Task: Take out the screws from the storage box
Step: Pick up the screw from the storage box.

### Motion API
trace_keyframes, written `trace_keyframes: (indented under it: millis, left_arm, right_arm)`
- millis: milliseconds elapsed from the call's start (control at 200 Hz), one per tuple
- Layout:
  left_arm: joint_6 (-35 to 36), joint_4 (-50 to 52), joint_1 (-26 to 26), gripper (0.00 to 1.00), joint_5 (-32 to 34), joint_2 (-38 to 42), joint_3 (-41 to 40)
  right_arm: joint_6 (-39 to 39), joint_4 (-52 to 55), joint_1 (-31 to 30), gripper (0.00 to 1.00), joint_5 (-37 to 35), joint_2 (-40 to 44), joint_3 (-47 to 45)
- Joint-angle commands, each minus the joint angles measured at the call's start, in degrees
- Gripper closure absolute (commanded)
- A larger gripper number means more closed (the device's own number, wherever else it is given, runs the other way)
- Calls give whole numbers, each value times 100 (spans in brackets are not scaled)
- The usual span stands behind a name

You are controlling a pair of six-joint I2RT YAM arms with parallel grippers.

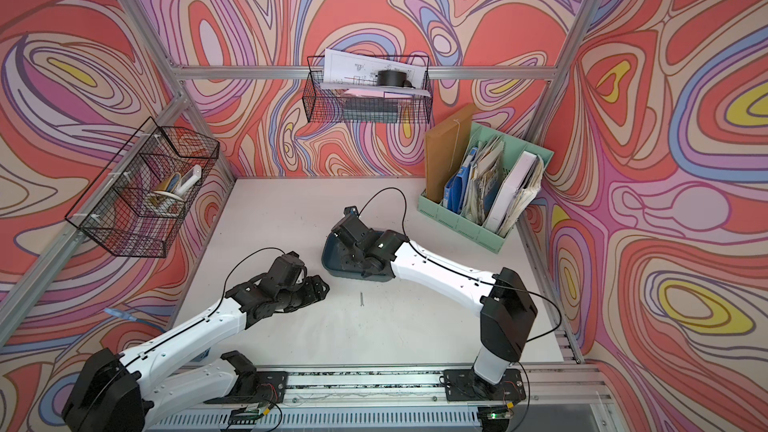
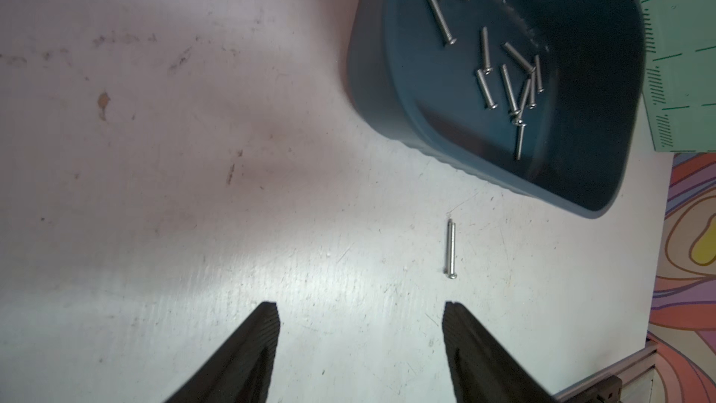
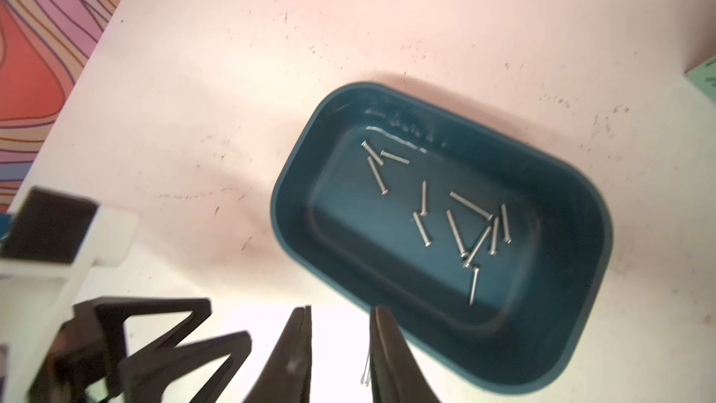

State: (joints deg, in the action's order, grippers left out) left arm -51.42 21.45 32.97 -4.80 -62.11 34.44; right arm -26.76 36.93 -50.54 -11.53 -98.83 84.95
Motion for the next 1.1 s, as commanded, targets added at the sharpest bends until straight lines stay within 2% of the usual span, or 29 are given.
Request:
trace_keyframes:
  millis: [0,85,185,330,471,696,1097]
  left_arm:
    - [308,78,16,26,316,-187,319]
    - [390,73,1,26,426,-337,507]
    - [496,97,-34,26,504,-561,710]
    - [571,30,-165,26,502,-749,810]
    - [554,-31,-247,26,530,-753,810]
    - [528,-27,-326,26,544,-724,793]
    - [354,-221,-330,26,370,-833,582]
  right_arm:
    - [970,256,407,69,290,-529,333]
    - [1299,309,826,61,676,-837,529]
    - [1654,417,1167,61,797,-1164,635]
    - [2084,327,1330,61,894,-1420,491]
    - [2059,288,1391,63,1134,-1720,581]
    - [1852,365,1390,74,1285,-2239,965]
    - [1614,550,1170,76,1279,-2659,1258]
